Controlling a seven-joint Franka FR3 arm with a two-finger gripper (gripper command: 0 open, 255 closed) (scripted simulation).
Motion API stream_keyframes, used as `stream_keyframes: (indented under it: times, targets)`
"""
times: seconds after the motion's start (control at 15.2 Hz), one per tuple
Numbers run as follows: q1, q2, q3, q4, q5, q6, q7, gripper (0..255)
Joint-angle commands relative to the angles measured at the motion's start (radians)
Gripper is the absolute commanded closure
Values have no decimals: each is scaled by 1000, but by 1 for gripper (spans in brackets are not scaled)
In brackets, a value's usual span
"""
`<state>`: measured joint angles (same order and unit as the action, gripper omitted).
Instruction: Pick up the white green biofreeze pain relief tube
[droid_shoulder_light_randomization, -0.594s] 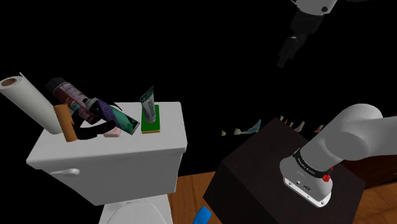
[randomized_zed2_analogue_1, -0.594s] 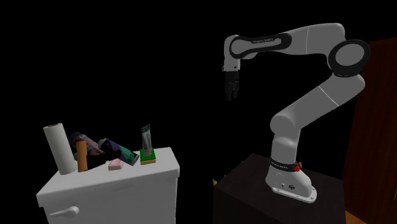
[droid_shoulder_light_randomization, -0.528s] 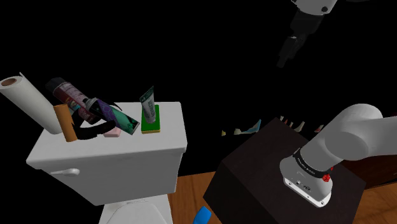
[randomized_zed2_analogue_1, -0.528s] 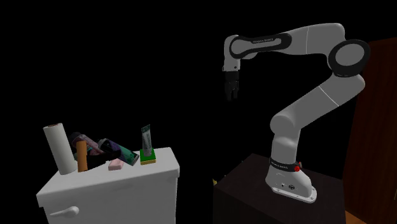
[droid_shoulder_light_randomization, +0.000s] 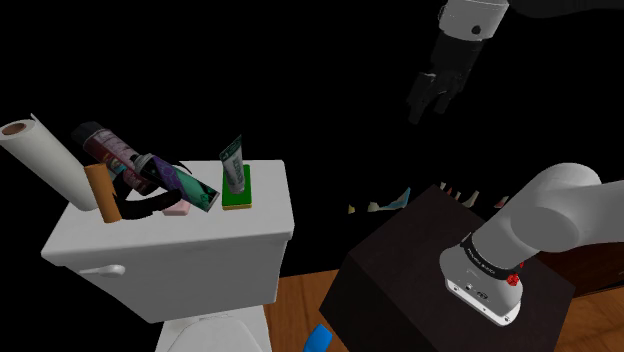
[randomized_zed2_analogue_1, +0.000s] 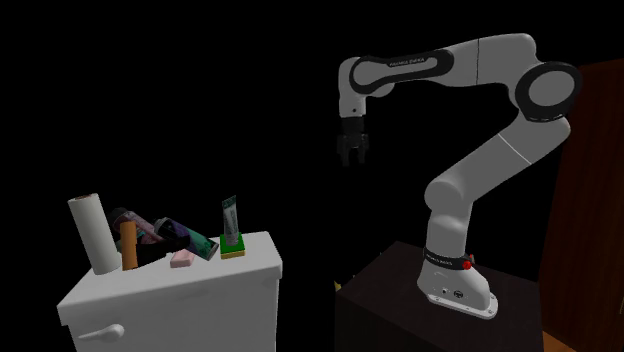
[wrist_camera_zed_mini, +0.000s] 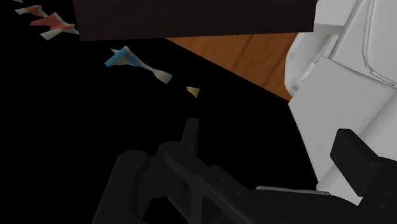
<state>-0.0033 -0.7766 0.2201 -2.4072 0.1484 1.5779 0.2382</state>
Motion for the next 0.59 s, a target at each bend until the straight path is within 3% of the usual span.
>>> stream_keyframes:
  times: [0.0,0.53]
  targets:
    - [-1,23,50,6,52,13,99,0]
    - [-31,188,240,99,210,102,459,0]
